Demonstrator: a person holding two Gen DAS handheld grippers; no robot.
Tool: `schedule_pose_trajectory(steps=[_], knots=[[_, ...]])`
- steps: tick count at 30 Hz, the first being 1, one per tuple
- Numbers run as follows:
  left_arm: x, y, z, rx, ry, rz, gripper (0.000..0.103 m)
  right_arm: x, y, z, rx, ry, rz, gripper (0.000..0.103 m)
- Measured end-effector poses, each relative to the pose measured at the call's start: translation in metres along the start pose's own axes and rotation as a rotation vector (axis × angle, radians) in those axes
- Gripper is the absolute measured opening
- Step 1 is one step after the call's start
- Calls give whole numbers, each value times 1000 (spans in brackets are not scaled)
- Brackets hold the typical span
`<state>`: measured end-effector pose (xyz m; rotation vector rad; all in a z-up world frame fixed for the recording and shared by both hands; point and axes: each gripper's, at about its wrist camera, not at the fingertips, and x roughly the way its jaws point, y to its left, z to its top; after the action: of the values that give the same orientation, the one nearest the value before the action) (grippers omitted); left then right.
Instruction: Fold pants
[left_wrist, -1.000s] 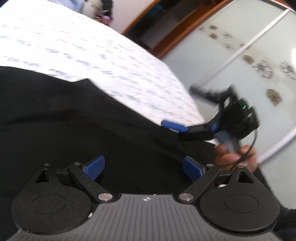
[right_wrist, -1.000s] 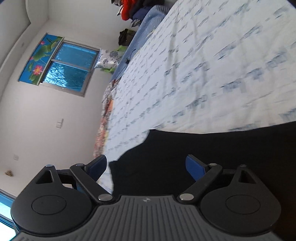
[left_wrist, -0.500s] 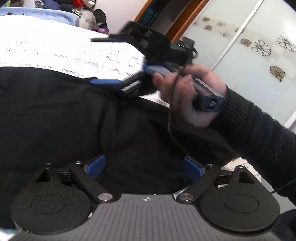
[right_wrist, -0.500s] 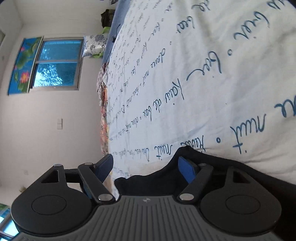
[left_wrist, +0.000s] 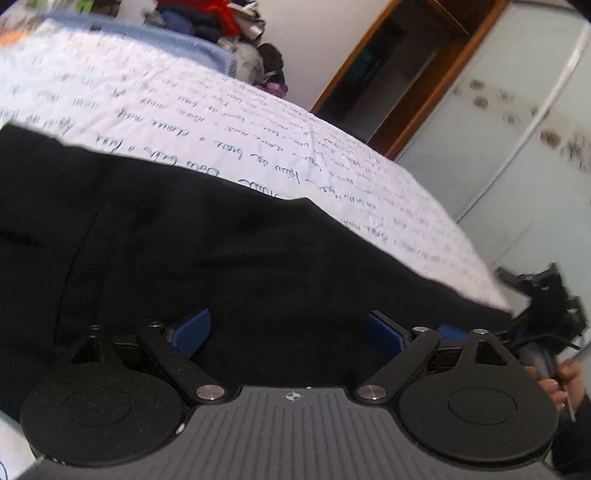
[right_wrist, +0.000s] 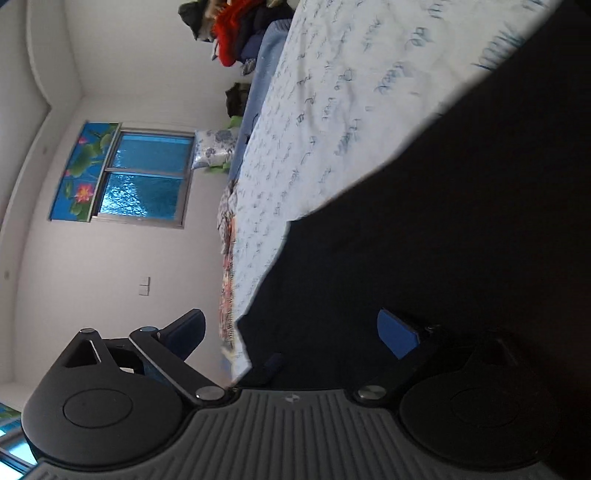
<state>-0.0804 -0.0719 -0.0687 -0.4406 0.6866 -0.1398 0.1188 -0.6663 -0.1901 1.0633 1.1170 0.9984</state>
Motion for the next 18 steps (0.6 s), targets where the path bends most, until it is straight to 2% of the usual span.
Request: schedule_pose_trajectory(steps=[2, 5, 9, 11, 15, 18], knots=[[-4, -11, -6, 45, -8, 41, 98, -9, -5, -7, -9, -61, 51, 94], [-12, -25, -8, 72, -6, 72, 96, -25, 6, -6, 19, -95, 10, 95], [-13, -34, 0, 32, -19, 41, 96, -88, 23, -14, -56, -256, -53, 95], [-5, -42, 8, 31, -14, 18, 96, -127, 21, -19, -67, -364, -100, 100], [13, -74, 17, 92, 17, -41, 96, -192, -5, -27, 29, -561, -157, 101], [37, -106, 16, 148, 72, -103, 96, -219, -21, -20, 80, -645, -159, 102]])
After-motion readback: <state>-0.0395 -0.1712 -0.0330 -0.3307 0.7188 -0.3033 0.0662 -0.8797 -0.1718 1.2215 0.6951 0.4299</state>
